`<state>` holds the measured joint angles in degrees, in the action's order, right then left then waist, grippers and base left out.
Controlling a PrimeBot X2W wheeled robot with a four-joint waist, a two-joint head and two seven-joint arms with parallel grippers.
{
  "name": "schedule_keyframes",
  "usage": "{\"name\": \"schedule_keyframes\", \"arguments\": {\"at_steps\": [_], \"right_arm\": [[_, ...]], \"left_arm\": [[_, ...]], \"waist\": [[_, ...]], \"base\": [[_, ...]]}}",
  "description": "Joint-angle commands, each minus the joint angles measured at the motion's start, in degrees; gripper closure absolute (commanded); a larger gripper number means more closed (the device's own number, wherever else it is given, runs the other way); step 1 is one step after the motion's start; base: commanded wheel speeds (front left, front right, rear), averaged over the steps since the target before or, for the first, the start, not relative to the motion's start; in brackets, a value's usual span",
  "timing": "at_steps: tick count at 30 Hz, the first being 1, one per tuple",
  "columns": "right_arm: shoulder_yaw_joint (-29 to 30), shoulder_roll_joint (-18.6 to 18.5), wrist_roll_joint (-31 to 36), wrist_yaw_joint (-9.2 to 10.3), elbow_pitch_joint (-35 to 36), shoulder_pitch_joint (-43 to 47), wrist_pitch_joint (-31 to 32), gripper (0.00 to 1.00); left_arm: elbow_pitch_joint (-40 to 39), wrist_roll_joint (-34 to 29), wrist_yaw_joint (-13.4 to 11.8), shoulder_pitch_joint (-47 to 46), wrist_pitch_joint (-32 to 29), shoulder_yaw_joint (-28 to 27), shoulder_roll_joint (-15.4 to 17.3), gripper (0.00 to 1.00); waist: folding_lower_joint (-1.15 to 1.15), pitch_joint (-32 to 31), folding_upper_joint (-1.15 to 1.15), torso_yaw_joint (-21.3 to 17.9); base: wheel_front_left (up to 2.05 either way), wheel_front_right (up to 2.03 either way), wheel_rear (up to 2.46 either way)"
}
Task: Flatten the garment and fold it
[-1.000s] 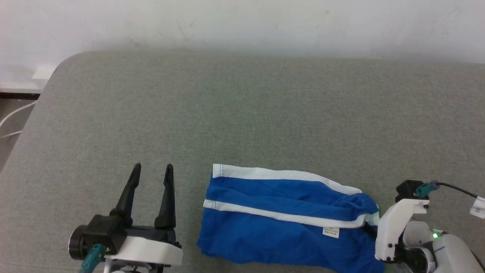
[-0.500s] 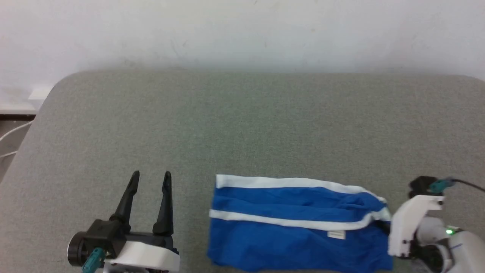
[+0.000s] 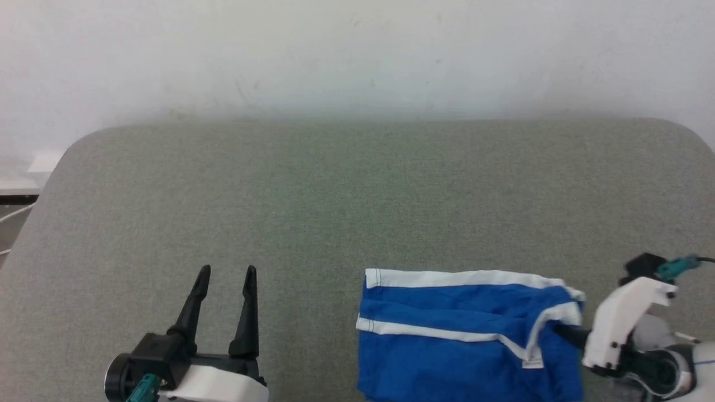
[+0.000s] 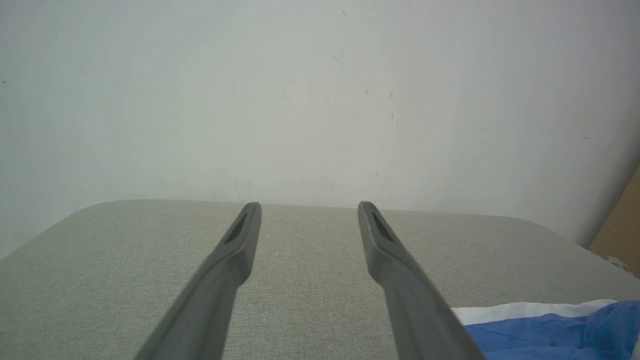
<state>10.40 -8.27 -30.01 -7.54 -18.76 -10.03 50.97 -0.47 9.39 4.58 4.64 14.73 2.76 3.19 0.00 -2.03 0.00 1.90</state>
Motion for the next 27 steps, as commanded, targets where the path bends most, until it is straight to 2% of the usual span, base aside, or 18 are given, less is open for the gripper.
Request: {"name": "schedule_keyframes", "arguments": {"at_steps": [1,7,12,16,27], "right_arm": [[-0.8,1.1,-1.8,0.05,1.3,0.9,1.0,1.00],[-4.2,4.6,-11.3,0.05,5.6,1.2,4.0,1.00],[-8.6,5.3,-15.2,0.05,4.5,-0.8,0.4,1.00],[-14.4,5.4,-19.2,0.05,0.8,-3.4,-6.2,1.00],[-25.6,5.4,-20.1,0.05,-13.2,-9.5,-18.2,1.00]], "left_arm": [[0.2,-0.5,0.4,0.4,0.3,-0.1,-0.2,0.00],[0.6,-0.5,0.6,-0.4,0.3,0.6,-0.2,0.00],[1.1,-0.5,0.9,-1.6,0.3,1.6,-0.3,0.00],[1.5,-0.4,1.1,-2.7,0.3,2.4,-0.3,0.00],[1.8,0.7,0.7,-4.5,0.3,3.4,-0.3,0.00]], "waist": [[0.00,-0.1,0.00,-0.1],[0.00,0.2,0.00,0.3],[0.00,0.8,0.00,1.7],[0.00,1.8,0.00,3.3],[0.00,4.7,0.00,6.3]], "base": [[0.00,0.00,0.00],[0.00,0.00,0.00],[0.00,0.00,0.00],[0.00,0.00,0.00],[0.00,0.00,0.00]]}}
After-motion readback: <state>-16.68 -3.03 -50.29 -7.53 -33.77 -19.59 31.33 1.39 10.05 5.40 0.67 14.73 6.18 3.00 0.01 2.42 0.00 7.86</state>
